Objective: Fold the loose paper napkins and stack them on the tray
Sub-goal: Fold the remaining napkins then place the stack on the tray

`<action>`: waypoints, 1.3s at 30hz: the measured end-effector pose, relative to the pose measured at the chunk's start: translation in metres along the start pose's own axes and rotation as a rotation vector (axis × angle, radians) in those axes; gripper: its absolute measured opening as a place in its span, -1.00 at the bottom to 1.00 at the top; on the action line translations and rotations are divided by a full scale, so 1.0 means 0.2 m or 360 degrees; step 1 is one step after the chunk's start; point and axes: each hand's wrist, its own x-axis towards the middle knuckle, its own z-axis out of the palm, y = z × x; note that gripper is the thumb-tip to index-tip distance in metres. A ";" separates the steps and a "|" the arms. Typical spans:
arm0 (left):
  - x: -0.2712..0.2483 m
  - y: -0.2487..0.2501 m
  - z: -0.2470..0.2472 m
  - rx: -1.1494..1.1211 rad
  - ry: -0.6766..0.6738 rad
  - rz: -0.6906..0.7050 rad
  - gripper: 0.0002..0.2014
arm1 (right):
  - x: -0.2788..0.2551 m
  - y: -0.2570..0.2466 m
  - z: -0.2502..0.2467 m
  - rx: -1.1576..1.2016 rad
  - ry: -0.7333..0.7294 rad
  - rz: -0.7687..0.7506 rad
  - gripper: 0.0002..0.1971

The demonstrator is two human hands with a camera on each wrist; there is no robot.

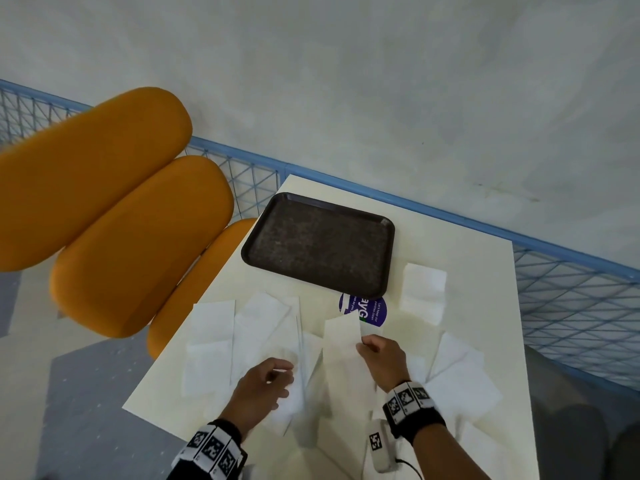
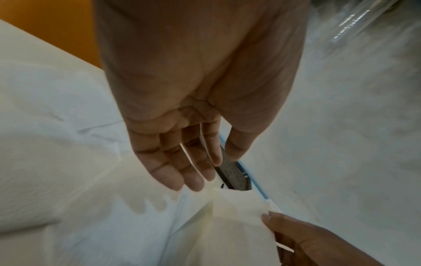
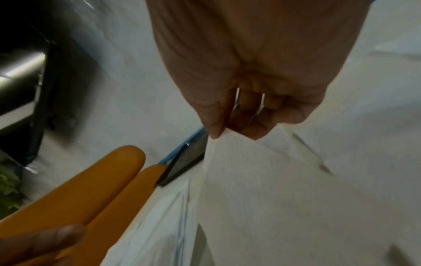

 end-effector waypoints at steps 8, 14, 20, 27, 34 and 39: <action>-0.01 0.30 0.19 -0.0089 -0.0135 0.0285 -0.35 | -0.20 -0.17 -0.33 0.0800 -0.0149 -0.0179 -0.82; -0.06 0.49 0.36 0.0066 -0.0131 0.0574 -0.67 | -0.30 -0.21 -0.51 0.0924 0.0068 -0.0233 -0.90; -0.11 0.57 0.45 0.0103 0.0067 0.0844 -0.80 | -0.38 -0.19 -0.66 0.0920 0.0211 -0.0466 -0.49; -0.19 0.65 0.51 0.0115 0.0230 0.0932 -0.74 | -0.43 -0.13 -0.71 0.0301 0.0141 -0.0806 -0.51; -0.22 0.63 0.50 0.0134 0.0352 0.0985 -0.83 | -0.42 -0.11 -0.73 0.0277 0.0320 -0.0896 -0.81; -0.23 0.64 0.48 0.0121 0.0509 0.1008 -0.80 | -0.42 -0.11 -0.74 0.0371 0.0300 -0.0896 -0.87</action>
